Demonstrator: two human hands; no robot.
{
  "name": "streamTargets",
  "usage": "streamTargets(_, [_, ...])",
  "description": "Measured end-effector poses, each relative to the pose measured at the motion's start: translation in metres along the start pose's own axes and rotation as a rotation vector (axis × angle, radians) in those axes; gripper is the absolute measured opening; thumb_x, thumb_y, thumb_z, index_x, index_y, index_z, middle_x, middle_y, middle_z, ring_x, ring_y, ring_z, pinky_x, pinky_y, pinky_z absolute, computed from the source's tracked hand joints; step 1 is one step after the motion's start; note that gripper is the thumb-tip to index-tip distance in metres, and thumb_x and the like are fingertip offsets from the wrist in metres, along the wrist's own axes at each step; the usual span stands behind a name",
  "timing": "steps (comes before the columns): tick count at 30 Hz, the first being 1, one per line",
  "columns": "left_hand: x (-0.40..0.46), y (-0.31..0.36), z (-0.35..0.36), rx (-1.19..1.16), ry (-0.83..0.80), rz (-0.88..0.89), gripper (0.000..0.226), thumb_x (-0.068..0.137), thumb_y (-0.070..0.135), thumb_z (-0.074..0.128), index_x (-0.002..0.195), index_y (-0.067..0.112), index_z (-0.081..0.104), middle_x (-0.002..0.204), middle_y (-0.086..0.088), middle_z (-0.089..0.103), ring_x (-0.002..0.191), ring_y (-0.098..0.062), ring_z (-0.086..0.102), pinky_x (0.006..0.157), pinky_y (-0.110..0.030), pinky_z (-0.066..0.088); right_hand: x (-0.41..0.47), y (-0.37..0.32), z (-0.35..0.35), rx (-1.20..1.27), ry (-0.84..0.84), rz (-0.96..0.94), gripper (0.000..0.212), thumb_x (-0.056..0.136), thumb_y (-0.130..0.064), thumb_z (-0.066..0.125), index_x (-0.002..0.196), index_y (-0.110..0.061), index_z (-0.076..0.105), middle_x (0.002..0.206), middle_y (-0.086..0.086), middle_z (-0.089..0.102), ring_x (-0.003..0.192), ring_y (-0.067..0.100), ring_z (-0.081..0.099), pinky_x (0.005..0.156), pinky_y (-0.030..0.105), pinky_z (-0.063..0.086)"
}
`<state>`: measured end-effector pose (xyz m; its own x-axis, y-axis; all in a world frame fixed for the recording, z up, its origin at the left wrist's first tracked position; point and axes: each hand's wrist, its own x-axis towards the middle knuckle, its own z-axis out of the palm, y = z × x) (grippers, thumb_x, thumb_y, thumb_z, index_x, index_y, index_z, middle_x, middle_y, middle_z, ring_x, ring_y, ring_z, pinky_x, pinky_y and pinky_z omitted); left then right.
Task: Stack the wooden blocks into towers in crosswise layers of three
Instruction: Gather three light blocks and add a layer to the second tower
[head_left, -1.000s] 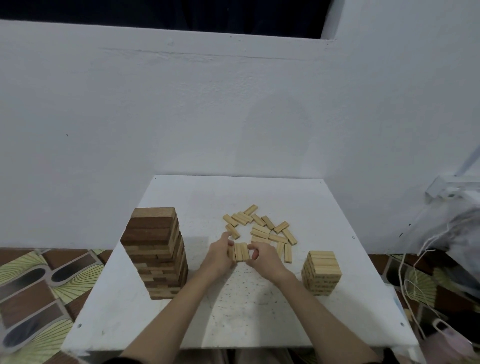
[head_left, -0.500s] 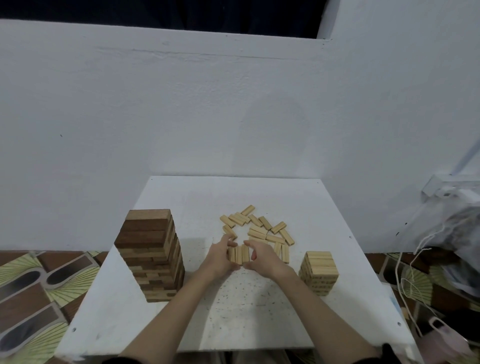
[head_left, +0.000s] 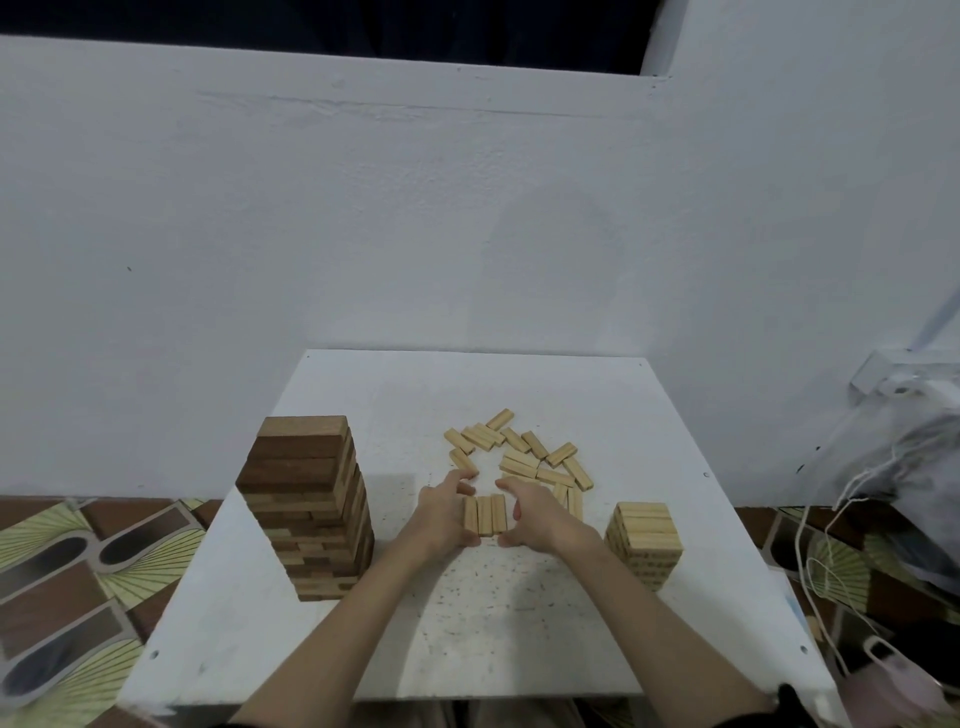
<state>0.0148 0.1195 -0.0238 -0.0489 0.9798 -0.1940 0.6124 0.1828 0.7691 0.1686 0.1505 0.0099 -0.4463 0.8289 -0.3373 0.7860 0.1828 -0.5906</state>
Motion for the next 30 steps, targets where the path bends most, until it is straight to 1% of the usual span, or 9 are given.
streamTargets(2, [-0.0003, -0.0004, -0.0006, 0.003, -0.003, -0.005, 0.086, 0.067, 0.008, 0.081, 0.138, 0.021, 0.034, 0.126, -0.001, 0.052, 0.121, -0.021, 0.041, 0.099, -0.037, 0.042, 0.0011, 0.0002, -0.0011, -0.010, -0.005, -0.010, 0.078, 0.081, -0.012, 0.074, 0.147, -0.015, 0.032, 0.132, 0.011, 0.050, 0.099, 0.010, 0.037, 0.081, 0.022, 0.036])
streamTargets(4, [-0.0004, -0.0005, -0.0004, 0.001, -0.005, -0.007, 0.086, 0.068, 0.009, 0.081, 0.138, 0.021, 0.034, 0.125, 0.000, 0.052, 0.120, -0.019, 0.040, 0.096, -0.032, 0.040, 0.0024, 0.0011, -0.0010, -0.006, -0.008, -0.017, 0.075, 0.081, -0.012, 0.075, 0.145, -0.014, 0.037, 0.114, 0.002, 0.048, 0.098, 0.010, 0.037, 0.081, 0.022, 0.036])
streamTargets(6, [-0.0008, -0.0003, -0.0002, 0.001, -0.005, -0.003, 0.086, 0.068, 0.009, 0.081, 0.138, 0.021, 0.033, 0.124, 0.001, 0.052, 0.118, -0.018, 0.040, 0.092, -0.028, 0.037, 0.0028, 0.0014, -0.0003, -0.007, -0.005, -0.022, 0.072, 0.080, -0.012, 0.075, 0.143, -0.013, 0.040, 0.108, -0.005, 0.038, 0.097, 0.010, 0.037, 0.081, 0.021, 0.034])
streamTargets(12, [-0.0025, 0.0016, -0.0007, 0.006, -0.007, -0.009, 0.086, 0.068, 0.009, 0.081, 0.139, 0.022, 0.033, 0.126, 0.002, 0.052, 0.121, -0.019, 0.038, 0.098, -0.034, 0.037, 0.0033, 0.0026, 0.0007, -0.003, -0.007, -0.020, 0.072, 0.079, -0.013, 0.076, 0.142, -0.014, 0.041, 0.098, -0.009, 0.038, 0.097, 0.010, 0.037, 0.081, 0.022, 0.034])
streamTargets(15, [-0.0039, 0.0019, -0.0011, 0.001, -0.008, -0.016, 0.089, 0.067, 0.009, 0.082, 0.139, 0.021, 0.032, 0.128, 0.000, 0.051, 0.122, -0.019, 0.038, 0.097, -0.034, 0.038, 0.0024, 0.0020, -0.0003, 0.009, -0.020, -0.013, 0.075, 0.079, -0.013, 0.077, 0.143, -0.016, 0.039, 0.106, -0.005, 0.036, 0.097, 0.011, 0.037, 0.080, 0.023, 0.035])
streamTargets(19, [-0.0047, 0.0030, -0.0009, 0.009, -0.006, -0.018, 0.089, 0.067, 0.010, 0.082, 0.139, 0.021, 0.031, 0.129, 0.000, 0.051, 0.121, -0.019, 0.041, 0.095, -0.031, 0.038, 0.0030, 0.0021, -0.0002, 0.001, -0.017, -0.010, 0.072, 0.079, -0.014, 0.077, 0.142, -0.016, 0.042, 0.106, -0.003, 0.037, 0.093, 0.013, 0.041, 0.077, 0.022, 0.037])
streamTargets(23, [-0.0052, 0.0031, 0.0003, 0.007, -0.011, -0.010, 0.089, 0.068, 0.012, 0.082, 0.140, 0.022, 0.031, 0.129, 0.001, 0.052, 0.119, -0.018, 0.040, 0.093, -0.029, 0.037, 0.0039, 0.0018, -0.0001, -0.009, -0.021, -0.021, 0.071, 0.079, -0.015, 0.077, 0.141, -0.017, 0.043, 0.105, -0.003, 0.039, 0.086, 0.010, 0.044, 0.067, 0.020, 0.037])
streamTargets(27, [-0.0049, 0.0022, 0.0017, 0.000, -0.007, -0.014, 0.090, 0.067, 0.013, 0.083, 0.140, 0.023, 0.031, 0.127, 0.003, 0.053, 0.118, -0.017, 0.039, 0.093, -0.030, 0.036, 0.0053, 0.0014, 0.0008, -0.015, -0.018, -0.026, 0.069, 0.078, -0.017, 0.077, 0.139, -0.016, 0.045, 0.106, -0.004, 0.040, 0.092, 0.012, 0.042, 0.076, 0.023, 0.036])
streamTargets(30, [-0.0038, 0.0024, 0.0025, -0.002, -0.005, -0.009, 0.090, 0.066, 0.014, 0.083, 0.139, 0.023, 0.031, 0.125, 0.003, 0.053, 0.118, -0.018, 0.039, 0.090, -0.027, 0.034, 0.0060, 0.0016, 0.0012, -0.016, -0.021, -0.026, 0.067, 0.078, -0.017, 0.077, 0.138, -0.015, 0.046, 0.105, -0.004, 0.042, 0.091, 0.013, 0.045, 0.075, 0.023, 0.037])
